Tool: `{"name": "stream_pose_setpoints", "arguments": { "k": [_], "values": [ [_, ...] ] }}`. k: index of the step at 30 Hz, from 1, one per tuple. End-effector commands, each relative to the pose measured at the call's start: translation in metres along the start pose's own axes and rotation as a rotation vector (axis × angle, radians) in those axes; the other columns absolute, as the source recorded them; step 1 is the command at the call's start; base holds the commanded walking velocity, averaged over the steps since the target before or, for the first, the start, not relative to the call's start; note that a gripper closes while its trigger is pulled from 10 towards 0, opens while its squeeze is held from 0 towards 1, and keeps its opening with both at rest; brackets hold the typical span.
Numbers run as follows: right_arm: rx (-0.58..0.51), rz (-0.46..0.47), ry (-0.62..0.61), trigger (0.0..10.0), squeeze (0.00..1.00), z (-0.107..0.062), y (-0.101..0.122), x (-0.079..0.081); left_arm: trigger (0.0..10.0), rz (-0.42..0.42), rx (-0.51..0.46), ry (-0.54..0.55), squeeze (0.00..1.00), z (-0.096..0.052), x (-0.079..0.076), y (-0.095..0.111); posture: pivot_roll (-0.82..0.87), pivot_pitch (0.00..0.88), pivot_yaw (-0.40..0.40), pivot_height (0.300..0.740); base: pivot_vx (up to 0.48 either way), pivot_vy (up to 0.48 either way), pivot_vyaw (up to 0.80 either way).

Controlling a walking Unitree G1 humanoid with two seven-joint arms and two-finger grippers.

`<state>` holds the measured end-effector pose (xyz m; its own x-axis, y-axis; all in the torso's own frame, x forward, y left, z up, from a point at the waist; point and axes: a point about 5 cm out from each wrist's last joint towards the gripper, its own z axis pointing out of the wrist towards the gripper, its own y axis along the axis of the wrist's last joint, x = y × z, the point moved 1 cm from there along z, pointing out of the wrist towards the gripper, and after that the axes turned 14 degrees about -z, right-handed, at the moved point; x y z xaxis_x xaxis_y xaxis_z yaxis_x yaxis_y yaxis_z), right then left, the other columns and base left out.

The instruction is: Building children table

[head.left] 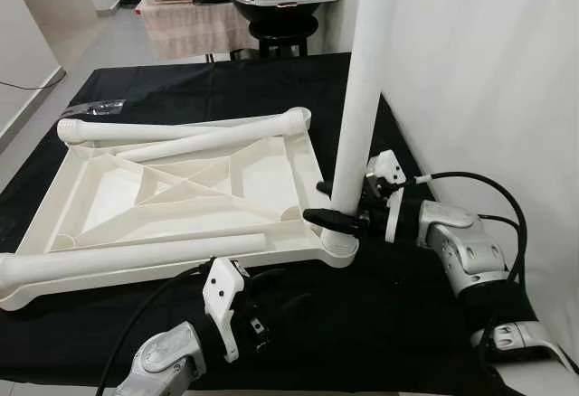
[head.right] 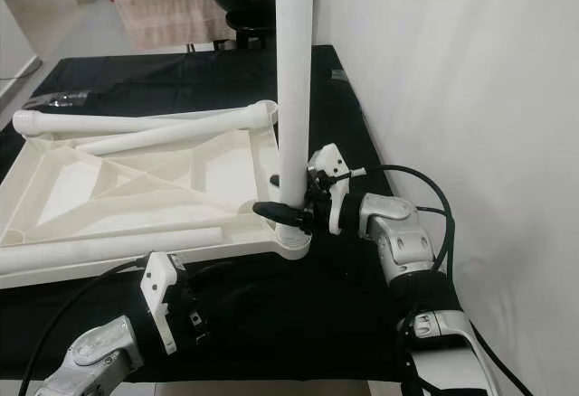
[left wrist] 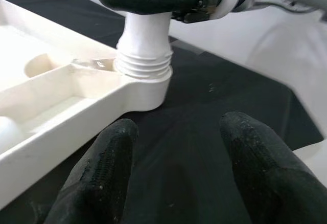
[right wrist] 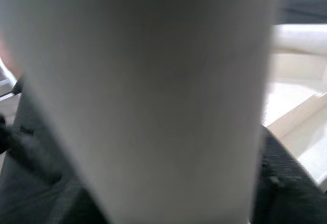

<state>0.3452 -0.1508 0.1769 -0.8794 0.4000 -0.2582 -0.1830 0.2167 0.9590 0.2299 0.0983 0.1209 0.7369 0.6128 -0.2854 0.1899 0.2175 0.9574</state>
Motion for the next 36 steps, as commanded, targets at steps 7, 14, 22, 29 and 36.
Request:
{"name": "stream_pose_setpoints", "arguments": {
  "k": [7, 14, 22, 29, 36],
  "values": [
    [0.114, 0.034, -0.134, 0.0, 0.00, -0.029, -0.036, 0.018, 10.0, 0.089, 0.018, 0.060, 0.00, -0.014, -0.002, 0.001, -0.07, 0.113, 0.025, 0.740, 0.000, 0.000, 0.00],
    [0.421, 0.074, -0.789, 0.0, 0.00, -0.035, -0.064, 0.072, 10.0, 0.097, 0.005, 0.072, 0.00, -0.022, -0.002, 0.002, -0.10, 0.118, 0.046, 0.740, 0.000, 0.000, 0.00],
    [0.332, 0.068, -0.738, 0.0, 0.00, -0.018, -0.052, 0.056, 10.0, 0.059, 0.036, -0.033, 0.00, -0.013, -0.003, -0.003, -0.10, 0.091, 0.040, 0.740, 0.000, 0.000, 0.00],
    [0.231, 0.002, -0.634, 10.0, 1.00, 0.005, -0.025, 0.047, 10.0, 0.022, 0.030, -0.038, 0.00, -0.011, -0.003, -0.006, -0.11, 0.081, 0.042, 0.740, 0.000, 0.000, 0.00],
    [-0.032, -0.048, -0.238, 10.0, 0.00, 0.005, 0.009, 0.022, 10.0, 0.011, 0.021, -0.053, 0.00, -0.007, -0.004, -0.004, -0.11, 0.078, 0.040, 0.740, 0.000, 0.000, 0.00]
  ]
}}
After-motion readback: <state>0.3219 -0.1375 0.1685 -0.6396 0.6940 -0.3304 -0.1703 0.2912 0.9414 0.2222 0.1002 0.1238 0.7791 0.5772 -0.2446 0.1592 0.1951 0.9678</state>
